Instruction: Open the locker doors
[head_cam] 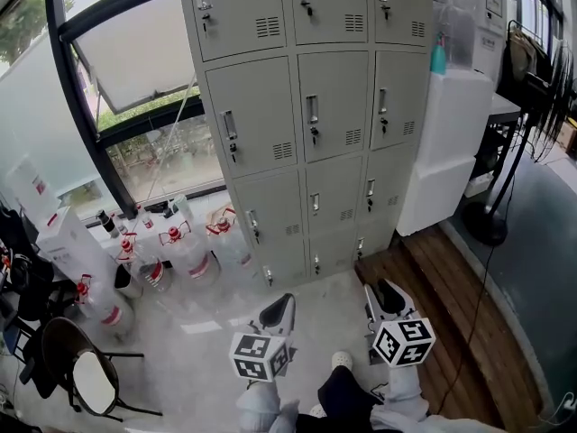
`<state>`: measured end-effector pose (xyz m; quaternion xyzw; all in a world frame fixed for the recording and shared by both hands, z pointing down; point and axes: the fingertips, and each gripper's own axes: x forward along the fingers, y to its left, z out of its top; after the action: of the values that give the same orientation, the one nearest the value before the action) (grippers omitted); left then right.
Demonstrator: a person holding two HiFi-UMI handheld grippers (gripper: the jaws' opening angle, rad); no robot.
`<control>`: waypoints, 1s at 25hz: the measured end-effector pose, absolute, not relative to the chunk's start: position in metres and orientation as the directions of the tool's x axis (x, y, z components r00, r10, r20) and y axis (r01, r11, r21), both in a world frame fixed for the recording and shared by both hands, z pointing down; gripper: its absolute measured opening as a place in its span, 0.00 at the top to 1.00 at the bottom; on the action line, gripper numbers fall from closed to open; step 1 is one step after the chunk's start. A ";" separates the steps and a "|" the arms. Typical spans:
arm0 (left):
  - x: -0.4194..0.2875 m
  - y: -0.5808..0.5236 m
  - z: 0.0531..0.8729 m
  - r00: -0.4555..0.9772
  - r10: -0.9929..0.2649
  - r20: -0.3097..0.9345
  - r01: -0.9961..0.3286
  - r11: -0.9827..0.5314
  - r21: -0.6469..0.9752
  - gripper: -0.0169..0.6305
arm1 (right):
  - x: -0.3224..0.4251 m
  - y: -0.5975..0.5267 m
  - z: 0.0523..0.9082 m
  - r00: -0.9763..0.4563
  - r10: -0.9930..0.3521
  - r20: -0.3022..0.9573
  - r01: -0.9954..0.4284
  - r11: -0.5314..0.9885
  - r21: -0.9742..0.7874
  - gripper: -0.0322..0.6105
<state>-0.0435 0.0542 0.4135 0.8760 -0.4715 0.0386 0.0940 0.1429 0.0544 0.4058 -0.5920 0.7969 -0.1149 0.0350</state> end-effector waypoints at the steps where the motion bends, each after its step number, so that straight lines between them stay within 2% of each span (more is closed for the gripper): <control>1: -0.042 0.048 0.412 0.551 -0.820 0.154 -0.834 -0.537 0.124 0.95 | 0.144 0.047 0.405 -0.302 -0.950 0.078 -0.934 0.278 -0.224 0.76; 5: -0.033 0.019 0.405 0.546 -0.825 0.145 -0.838 -0.534 0.115 0.95 | 0.149 0.014 0.399 -0.324 -0.943 0.070 -0.927 0.302 -0.225 0.71; 25: -0.004 -0.136 0.410 0.498 -0.852 0.160 -0.867 -0.485 0.116 0.95 | 0.175 -0.150 0.400 -0.403 -0.912 0.078 -0.899 0.378 -0.223 0.71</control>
<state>-0.0044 -0.1363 0.4098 0.8607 -0.4993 0.0402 0.0908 0.1755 -0.1496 0.3995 -0.5457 0.8295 -0.1155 0.0289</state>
